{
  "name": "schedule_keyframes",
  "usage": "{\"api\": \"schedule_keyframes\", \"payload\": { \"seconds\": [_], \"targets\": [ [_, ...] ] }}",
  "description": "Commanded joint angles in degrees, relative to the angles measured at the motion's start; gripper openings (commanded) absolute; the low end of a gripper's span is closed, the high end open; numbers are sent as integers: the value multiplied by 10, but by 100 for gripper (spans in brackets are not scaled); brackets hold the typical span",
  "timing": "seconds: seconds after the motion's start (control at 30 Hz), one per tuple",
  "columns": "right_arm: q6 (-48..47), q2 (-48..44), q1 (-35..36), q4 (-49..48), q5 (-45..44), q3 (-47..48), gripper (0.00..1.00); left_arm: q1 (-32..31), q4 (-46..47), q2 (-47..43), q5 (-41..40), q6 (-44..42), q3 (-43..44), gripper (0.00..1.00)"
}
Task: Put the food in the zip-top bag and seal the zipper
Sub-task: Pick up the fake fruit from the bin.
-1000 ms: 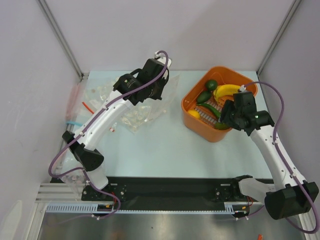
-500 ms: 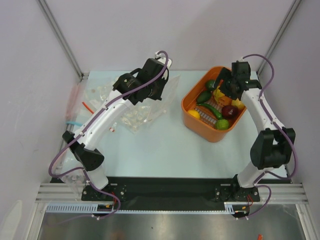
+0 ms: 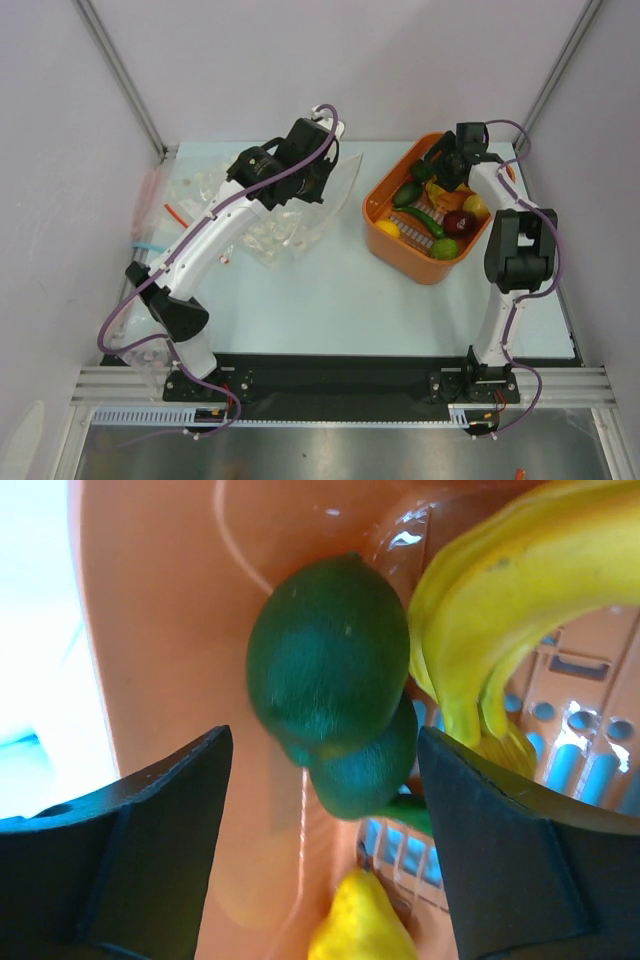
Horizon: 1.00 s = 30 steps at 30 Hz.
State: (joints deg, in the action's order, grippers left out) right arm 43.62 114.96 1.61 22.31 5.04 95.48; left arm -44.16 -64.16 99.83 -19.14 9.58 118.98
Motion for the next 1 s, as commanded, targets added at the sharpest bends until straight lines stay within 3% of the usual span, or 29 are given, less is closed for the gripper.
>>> {"api": "schedule_keyframes", "payload": {
  "seconds": [0.0, 0.2, 0.4, 0.57, 0.7, 0.83, 0.97],
  "targets": [
    [51, 13, -5, -60, -9, 25, 78, -3, -3, -14, -4, 4, 11, 0],
    [94, 39, -6, -135, -14, 7, 76, -3, -5, -27, -5, 4, -4, 0],
    [112, 55, -6, -137, -6, 11, 71, -3, -2, -33, -4, -1, -19, 0],
    [113, 62, -2, -120, 1, 10, 80, -2, 3, -35, -1, -2, -22, 0],
    [116, 74, 4, -120, 1, 12, 79, -2, 4, -37, 0, -1, -22, 0],
    [106, 77, 8, -115, -13, 18, 71, -2, 1, -42, -4, 0, -23, 0],
    [104, 83, 5, -100, -7, 33, 56, -3, -1, -49, -10, 3, -31, 0]
  ]
}}
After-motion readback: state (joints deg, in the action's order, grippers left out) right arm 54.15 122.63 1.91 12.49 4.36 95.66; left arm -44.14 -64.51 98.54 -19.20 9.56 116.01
